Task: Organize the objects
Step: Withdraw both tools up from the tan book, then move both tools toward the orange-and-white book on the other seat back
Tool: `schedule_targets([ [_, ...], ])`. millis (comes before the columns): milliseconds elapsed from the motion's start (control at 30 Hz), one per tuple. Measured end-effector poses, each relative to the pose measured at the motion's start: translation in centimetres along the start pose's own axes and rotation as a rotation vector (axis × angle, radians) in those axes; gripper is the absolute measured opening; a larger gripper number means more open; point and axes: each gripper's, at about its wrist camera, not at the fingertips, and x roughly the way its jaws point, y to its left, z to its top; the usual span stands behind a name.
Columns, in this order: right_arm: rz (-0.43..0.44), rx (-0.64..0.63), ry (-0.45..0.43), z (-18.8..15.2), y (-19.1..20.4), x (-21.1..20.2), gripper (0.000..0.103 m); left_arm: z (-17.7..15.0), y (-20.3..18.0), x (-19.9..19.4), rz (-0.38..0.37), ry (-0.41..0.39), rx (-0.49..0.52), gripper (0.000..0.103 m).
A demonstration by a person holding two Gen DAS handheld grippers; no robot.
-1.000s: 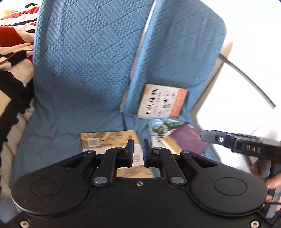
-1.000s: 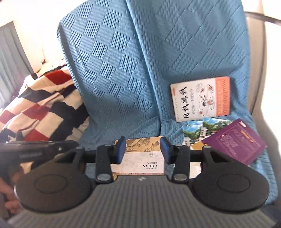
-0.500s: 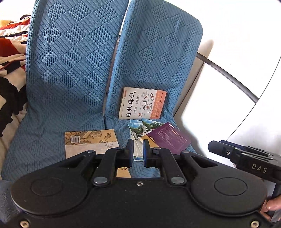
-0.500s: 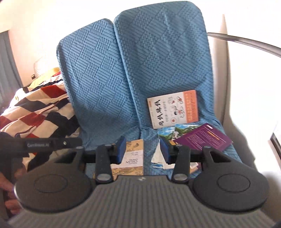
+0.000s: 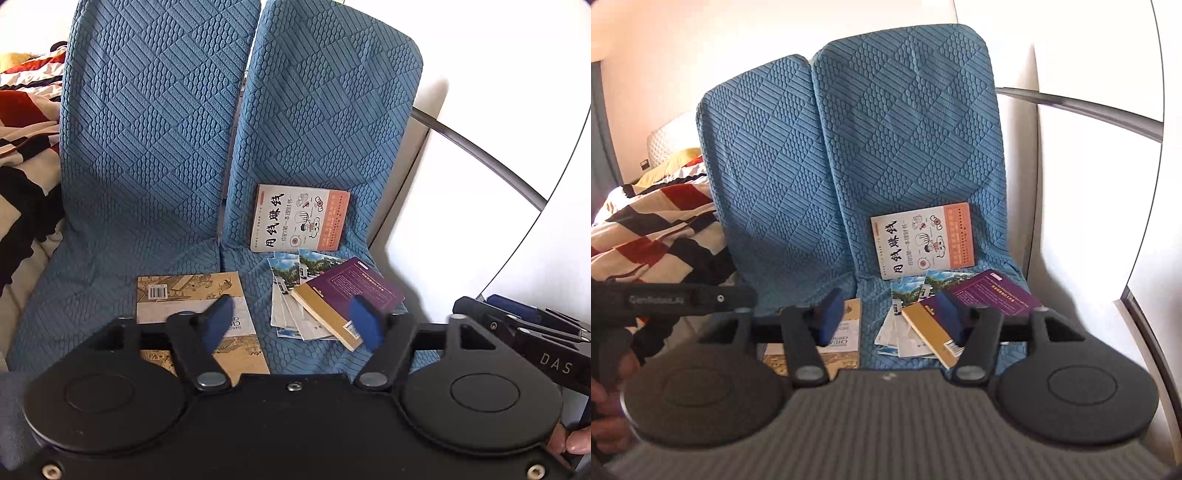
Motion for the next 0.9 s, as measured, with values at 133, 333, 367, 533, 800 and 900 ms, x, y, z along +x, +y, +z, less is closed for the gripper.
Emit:
schedule_targets([
  [133, -0.018, 0.006, -0.012, -0.1, -0.9, 0.4, 0.084, 0.2, -0.5, 0.4, 0.003, -0.018, 0.008, 0.098],
  [333, -0.035, 0.024, -0.008, -0.3, -2.5, 1.2, 0.095, 0.2, -0.6, 1.7, 0.005, -0.014, -0.022, 0.102],
  [367, -0.042, 0.020, -0.009, -0.2, -2.7, 1.3, 0.095, 0.3, -0.5, 1.9, 0.008, -0.016, -0.028, 0.102],
  [533, -0.057, 0.049, -0.004, -0.1, -4.3, 2.4, 0.095, 0.6, -0.5, 3.4, 0.026, -0.037, -0.047, 0.103],
  [800, -0.090, 0.074, -0.004, -0.2, -7.0, 5.1, 0.095, 1.8, -0.3, 7.7, 0.030, -0.048, -0.082, 0.103],
  [900, -0.096, 0.064, -0.013, -0.1, -7.9, 6.8, 0.095, 2.3, 0.0, 9.4, 0.020, -0.048, -0.079, 0.103],
])
